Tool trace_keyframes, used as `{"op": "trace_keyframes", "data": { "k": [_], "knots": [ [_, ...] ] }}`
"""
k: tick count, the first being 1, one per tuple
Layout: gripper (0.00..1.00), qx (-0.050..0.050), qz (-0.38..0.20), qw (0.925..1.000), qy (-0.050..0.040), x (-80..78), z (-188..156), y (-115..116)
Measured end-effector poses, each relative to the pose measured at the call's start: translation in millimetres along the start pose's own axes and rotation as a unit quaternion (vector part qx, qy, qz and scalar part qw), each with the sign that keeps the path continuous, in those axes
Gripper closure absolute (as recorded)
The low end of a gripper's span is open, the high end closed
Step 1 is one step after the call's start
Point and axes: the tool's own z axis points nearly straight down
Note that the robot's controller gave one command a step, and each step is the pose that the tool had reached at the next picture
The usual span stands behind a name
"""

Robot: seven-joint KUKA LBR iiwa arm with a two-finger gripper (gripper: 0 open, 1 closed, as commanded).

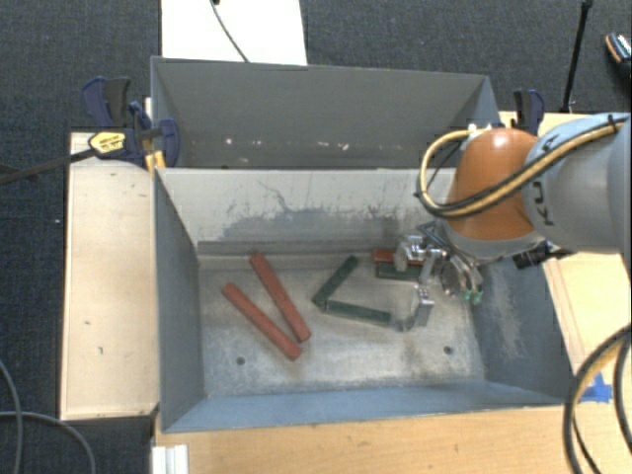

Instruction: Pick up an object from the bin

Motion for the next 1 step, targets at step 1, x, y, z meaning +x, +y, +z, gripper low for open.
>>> {"op": "trace_keyframes", "data": {
  "k": [1],
  "knots": [
    [0.0, 0.0, -0.031, 0.9995, -0.0034, -1.8, -1.5, 67.2]
  ]
}}
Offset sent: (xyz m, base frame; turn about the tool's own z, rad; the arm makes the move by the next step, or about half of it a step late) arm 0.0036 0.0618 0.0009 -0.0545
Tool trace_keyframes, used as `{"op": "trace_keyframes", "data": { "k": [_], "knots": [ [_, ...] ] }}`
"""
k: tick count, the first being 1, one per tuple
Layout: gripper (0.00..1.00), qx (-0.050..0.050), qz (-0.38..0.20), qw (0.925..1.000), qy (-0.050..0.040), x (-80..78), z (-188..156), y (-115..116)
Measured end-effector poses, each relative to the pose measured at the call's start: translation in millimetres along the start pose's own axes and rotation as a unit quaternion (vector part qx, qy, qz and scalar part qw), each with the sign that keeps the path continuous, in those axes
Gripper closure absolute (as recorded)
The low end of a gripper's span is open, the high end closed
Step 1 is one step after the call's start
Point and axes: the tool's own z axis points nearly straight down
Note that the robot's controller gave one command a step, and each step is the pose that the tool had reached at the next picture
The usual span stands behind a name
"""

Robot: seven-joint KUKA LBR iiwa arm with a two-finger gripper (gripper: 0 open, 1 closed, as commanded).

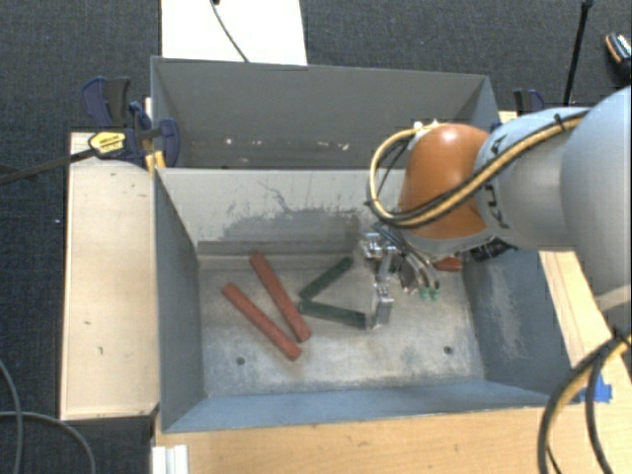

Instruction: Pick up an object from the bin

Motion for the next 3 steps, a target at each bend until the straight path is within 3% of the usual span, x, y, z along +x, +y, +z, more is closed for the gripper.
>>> {"op": "trace_keyframes", "data": {
  "k": [1, 2, 3],
  "knots": [
    [0.0, 0.001, 0.061, 0.9981, 0.0019, 63.0, 1, 57],
    [1.0, 0.002, 0.061, 0.9981, 0.0004, 61.4, 0, 54],
    [1.0, 0.002, 0.035, 0.9994, -0.0043, 57.1, -137, 30]
  ]
}}
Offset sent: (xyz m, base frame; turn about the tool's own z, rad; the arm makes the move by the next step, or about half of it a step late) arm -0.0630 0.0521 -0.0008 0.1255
